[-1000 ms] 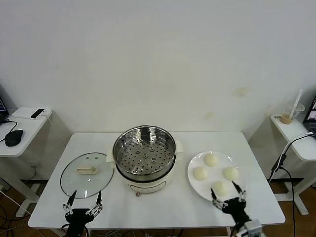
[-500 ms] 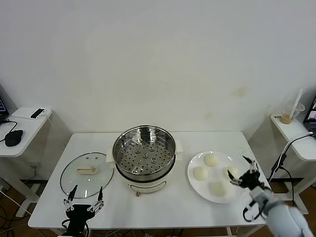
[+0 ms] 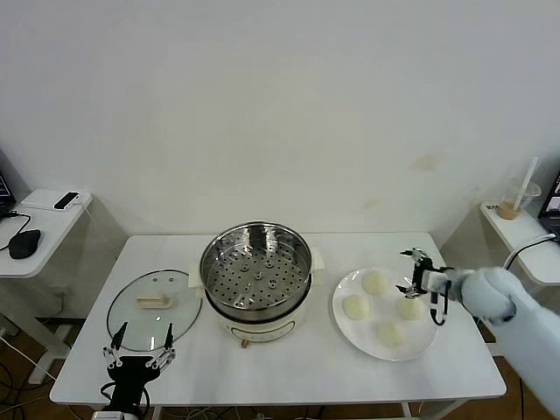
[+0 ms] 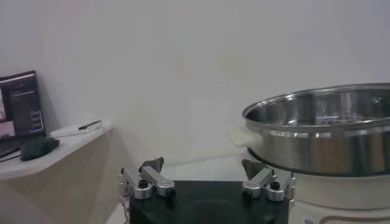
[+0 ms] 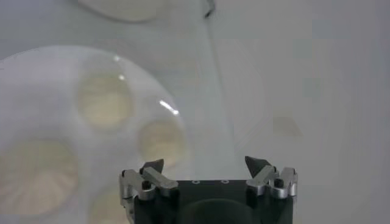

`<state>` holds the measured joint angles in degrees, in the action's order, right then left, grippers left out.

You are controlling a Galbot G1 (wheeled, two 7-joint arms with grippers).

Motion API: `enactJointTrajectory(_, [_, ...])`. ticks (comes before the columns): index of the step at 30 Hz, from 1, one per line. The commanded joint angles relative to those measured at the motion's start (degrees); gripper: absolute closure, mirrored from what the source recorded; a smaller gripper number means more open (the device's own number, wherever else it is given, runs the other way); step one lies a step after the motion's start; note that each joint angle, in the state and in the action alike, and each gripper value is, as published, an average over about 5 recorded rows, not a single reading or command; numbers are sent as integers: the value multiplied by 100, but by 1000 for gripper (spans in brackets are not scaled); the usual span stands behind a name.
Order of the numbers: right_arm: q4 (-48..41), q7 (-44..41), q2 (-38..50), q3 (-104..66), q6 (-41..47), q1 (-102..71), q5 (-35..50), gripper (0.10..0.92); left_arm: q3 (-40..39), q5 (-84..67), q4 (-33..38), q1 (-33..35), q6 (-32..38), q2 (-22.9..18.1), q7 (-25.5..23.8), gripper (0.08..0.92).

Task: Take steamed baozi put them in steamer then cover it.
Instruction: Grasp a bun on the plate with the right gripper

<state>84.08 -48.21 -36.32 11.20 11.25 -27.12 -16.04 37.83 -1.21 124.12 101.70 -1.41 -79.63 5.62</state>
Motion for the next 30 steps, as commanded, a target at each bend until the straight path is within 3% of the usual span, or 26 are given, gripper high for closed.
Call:
enactJointTrajectory(1, [-1456,-1367,-235,2599,-122,2252,352,203,81,-95,-52,-60,-5,26,11,177])
enactJointTrajectory(16, [-2916,-1115,-1734,2709,-33,2395,2,203,308,-173,-101,-144,-4,80,-6,177])
enactJointTrajectory(30, [-3200,-883,-2034,2688,63,2386,-83,203,315,-136,-111,-188,-1,103,-3,177])
